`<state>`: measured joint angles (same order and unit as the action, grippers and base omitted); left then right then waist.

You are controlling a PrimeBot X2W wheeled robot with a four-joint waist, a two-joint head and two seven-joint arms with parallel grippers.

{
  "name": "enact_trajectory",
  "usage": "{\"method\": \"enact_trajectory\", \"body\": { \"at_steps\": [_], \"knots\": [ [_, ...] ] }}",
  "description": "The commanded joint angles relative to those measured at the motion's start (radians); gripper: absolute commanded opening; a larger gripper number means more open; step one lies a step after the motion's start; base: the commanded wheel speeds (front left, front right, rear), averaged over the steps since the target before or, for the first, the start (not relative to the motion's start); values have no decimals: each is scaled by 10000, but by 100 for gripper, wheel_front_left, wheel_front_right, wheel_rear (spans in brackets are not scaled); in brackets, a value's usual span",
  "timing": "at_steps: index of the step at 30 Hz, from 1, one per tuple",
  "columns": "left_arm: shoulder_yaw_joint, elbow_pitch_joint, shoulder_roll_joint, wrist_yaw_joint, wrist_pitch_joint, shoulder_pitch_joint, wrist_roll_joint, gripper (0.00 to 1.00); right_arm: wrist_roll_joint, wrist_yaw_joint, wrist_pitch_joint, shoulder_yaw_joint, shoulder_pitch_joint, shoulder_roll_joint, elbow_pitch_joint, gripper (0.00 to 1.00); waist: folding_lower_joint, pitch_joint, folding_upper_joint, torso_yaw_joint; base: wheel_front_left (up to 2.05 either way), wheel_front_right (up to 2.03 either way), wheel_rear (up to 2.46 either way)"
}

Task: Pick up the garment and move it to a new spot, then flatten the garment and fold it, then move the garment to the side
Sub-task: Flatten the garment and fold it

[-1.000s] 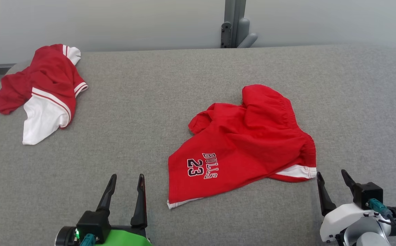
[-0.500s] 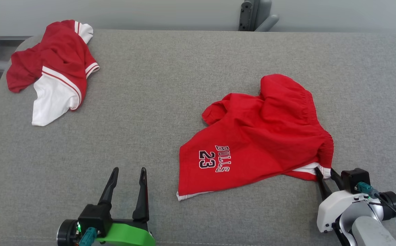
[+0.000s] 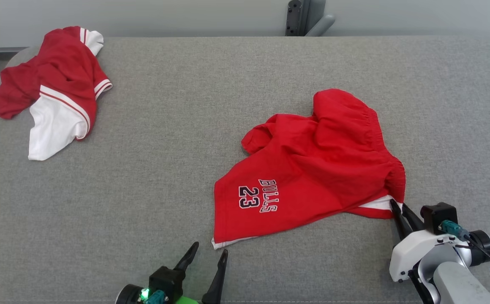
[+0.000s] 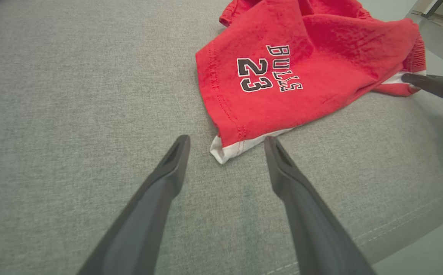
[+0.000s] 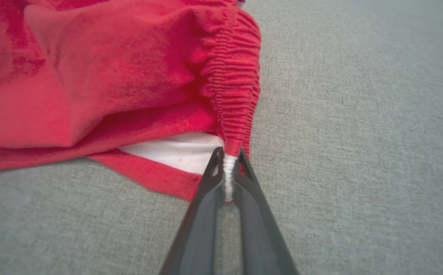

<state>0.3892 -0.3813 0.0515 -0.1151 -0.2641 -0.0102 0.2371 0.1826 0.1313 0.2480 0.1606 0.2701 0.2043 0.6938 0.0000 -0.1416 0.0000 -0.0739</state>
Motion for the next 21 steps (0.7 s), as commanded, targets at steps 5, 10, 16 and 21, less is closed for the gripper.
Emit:
{"method": "enact_trajectory", "body": {
  "at_steps": [5,10,16,21],
  "knots": [
    [446,-1211,84,-119,-7,-946,33,100,214,-12,91,100,251,64,-54,0,0,-200,0,150,0,0,0],
    [647,-1888,55,-141,-7,-1437,-30,100,282,-12,120,149,358,69,-44,0,0,-363,0,265,0,0,0],
    [740,-1880,37,-145,-7,-1556,-48,100,272,-14,154,71,409,63,-74,0,0,-459,0,317,0,0,0],
    [927,-1752,27,-153,-7,-1561,-238,82,274,-14,169,41,444,9,-79,0,0,-506,0,344,0,0,0]
  ]
}}
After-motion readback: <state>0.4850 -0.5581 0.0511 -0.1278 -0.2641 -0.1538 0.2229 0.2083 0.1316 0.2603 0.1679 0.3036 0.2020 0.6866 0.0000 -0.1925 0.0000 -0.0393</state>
